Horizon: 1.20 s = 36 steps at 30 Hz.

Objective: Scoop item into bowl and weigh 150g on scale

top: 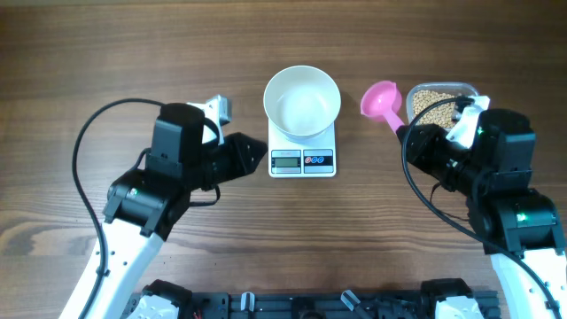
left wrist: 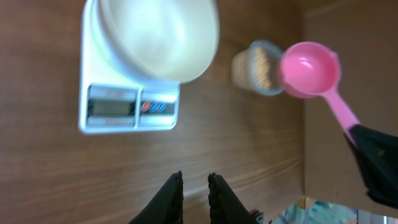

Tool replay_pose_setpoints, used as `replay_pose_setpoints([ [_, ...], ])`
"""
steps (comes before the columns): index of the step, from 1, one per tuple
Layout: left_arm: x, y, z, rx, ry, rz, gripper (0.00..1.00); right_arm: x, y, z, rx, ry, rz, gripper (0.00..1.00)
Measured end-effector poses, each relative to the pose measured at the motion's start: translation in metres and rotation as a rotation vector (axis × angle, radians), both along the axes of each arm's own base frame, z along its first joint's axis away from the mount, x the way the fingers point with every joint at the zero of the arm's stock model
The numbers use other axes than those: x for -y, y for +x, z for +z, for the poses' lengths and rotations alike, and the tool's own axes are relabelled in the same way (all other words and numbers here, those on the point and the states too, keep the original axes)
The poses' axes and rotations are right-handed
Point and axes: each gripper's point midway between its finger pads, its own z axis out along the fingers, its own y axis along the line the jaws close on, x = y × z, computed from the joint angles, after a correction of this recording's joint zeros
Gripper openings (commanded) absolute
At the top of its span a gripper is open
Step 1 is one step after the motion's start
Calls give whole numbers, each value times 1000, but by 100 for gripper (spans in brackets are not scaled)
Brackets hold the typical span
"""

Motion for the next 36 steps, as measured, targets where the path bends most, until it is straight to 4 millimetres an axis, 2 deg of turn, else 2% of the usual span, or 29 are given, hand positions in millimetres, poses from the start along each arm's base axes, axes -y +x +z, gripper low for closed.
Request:
replay_pose_setpoints([
  [3,-4,-12,-20,-100,40,-4,4,6,-8,-12,-61,-29,-23,5],
  [7,0,-18,-29,-113,77,-54,4,10,-15,-13,-65,-57,-26,5],
  [11,26,-23,-47,-108,133,-173,4,10,-23,-6,-29,-95,15,5],
  [18,70,-16,-86,-57,228,-331,4,16,-34,-1,-138,-188,68,5],
  [22,81,-13,-108,-50,294,-351,4,22,-27,11,-178,-239,65,4],
  [26,89,-6,-126,-29,354,-341,4,25,-19,26,-147,-263,58,5],
  [28,92,2,-132,-9,373,-323,4,25,-17,28,-139,-264,56,5],
  [34,96,21,-166,-13,420,-286,4,26,-13,31,-122,-266,51,5],
  [36,100,25,-169,-1,413,-284,4,26,-13,31,-122,-266,52,5],
])
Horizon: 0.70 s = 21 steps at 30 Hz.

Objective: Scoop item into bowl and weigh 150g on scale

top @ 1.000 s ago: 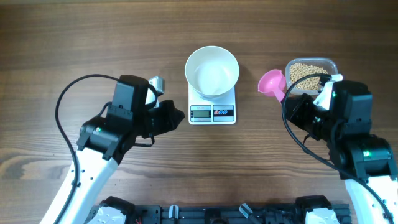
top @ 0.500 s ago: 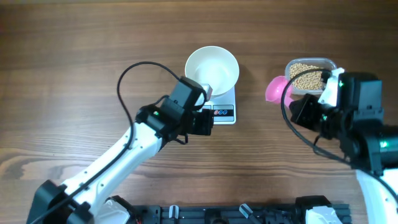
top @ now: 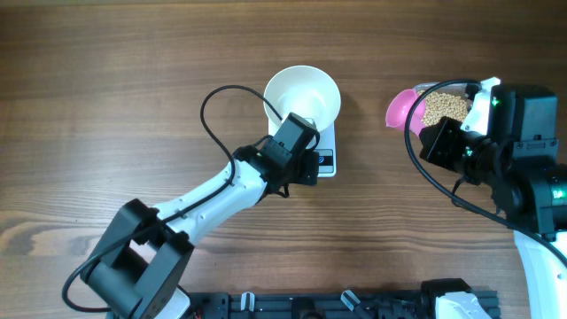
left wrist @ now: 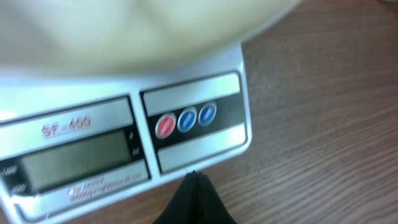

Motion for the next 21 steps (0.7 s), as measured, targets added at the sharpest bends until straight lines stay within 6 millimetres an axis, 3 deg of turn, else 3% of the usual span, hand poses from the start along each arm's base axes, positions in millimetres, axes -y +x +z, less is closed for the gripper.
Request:
replay_pose_setpoints([
  [6,0,11,-13,31,29,12,4,0,0,0,1,0,0,4],
  [21,-4,25,-21,89,73,28,4,0,1,1,4,0,0,4],
])
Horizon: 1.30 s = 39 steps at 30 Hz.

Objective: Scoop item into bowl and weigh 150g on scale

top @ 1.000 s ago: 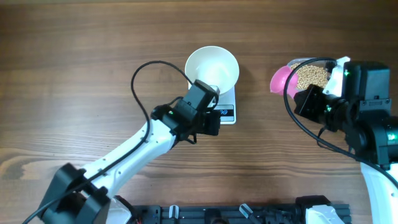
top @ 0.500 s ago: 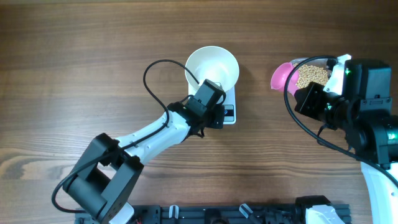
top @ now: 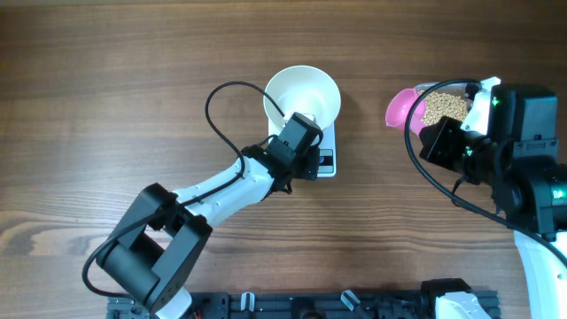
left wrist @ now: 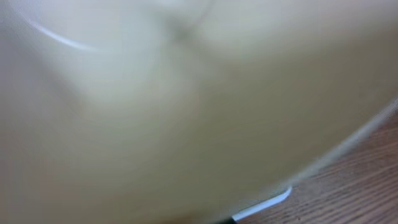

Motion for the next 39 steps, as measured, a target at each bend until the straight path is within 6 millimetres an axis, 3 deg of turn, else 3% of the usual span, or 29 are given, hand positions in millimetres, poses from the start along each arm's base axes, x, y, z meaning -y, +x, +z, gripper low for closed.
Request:
replay_pose_setpoints([
  [39,5,0,-10,-12,-7,-12,4,0,1,-2,-6,0,0,5],
])
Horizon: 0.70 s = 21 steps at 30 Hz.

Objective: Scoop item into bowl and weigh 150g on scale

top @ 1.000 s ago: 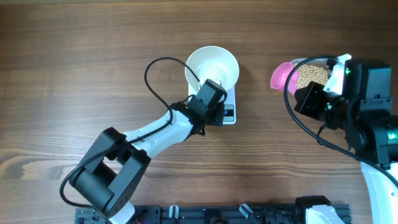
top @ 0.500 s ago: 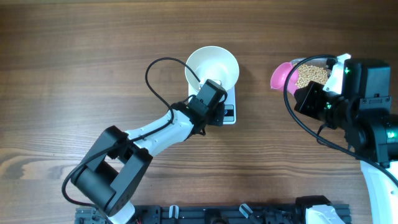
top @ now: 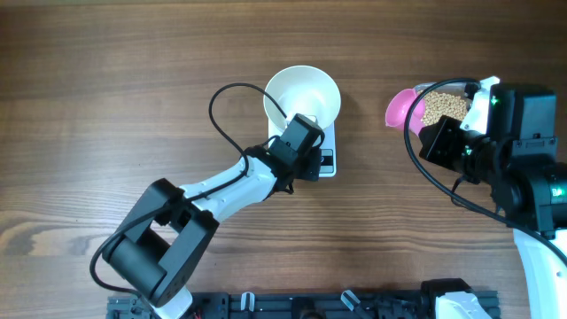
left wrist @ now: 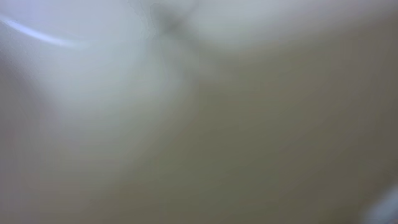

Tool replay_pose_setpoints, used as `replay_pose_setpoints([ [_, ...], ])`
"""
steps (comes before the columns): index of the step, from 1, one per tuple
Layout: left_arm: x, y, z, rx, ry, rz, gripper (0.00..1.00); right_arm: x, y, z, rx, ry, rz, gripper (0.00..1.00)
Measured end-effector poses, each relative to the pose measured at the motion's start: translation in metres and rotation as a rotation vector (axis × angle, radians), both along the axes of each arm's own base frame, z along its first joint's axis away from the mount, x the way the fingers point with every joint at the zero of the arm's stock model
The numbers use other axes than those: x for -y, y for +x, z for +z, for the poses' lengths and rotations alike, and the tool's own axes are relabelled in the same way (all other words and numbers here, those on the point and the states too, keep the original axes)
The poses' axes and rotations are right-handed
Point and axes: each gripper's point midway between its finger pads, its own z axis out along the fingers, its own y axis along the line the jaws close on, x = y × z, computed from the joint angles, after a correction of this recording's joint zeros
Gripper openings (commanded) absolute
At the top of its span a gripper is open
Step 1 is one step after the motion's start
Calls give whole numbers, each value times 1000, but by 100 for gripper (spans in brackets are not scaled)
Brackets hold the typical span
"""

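Observation:
A white bowl (top: pixel 302 96) stands on the white scale (top: pixel 330 165). My left gripper (top: pixel 308 152) reaches over the scale's front, right below the bowl, and covers the display. In the left wrist view the bowl's pale wall (left wrist: pixel 199 112) fills the whole frame as a blur, and no fingers show. At the right, the pink scoop (top: pixel 401 108) sticks out from my right gripper (top: pixel 420 126), which is shut on its handle. The scoop's cup sits at the left edge of the clear container of tan grains (top: pixel 444 106).
A black cable (top: pixel 232 97) loops up from the left arm beside the bowl. The right arm's body (top: pixel 505 151) covers the table's right side. Bare wooden table (top: pixel 133 80) lies to the left and behind.
The left wrist camera sits a little closer to the bowl: the sliver of scale and table at its lower right is gone. The left elbow shifted slightly. The right arm and scoop stayed put.
My left gripper was shut on nothing, left of the scale, while the right held the scoop beside the container. Then the left tip was at the scale's buttons and the scoop at the container's rim. Since then the left has stayed pressed in under the bowl.

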Motion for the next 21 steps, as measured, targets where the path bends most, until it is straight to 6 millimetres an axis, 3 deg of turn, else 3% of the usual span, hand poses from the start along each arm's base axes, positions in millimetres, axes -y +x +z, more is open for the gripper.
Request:
replay_pose_setpoints([
  [21,-2,4,-1,16,13,12,4,0,0,0,0,0,0,4],
])
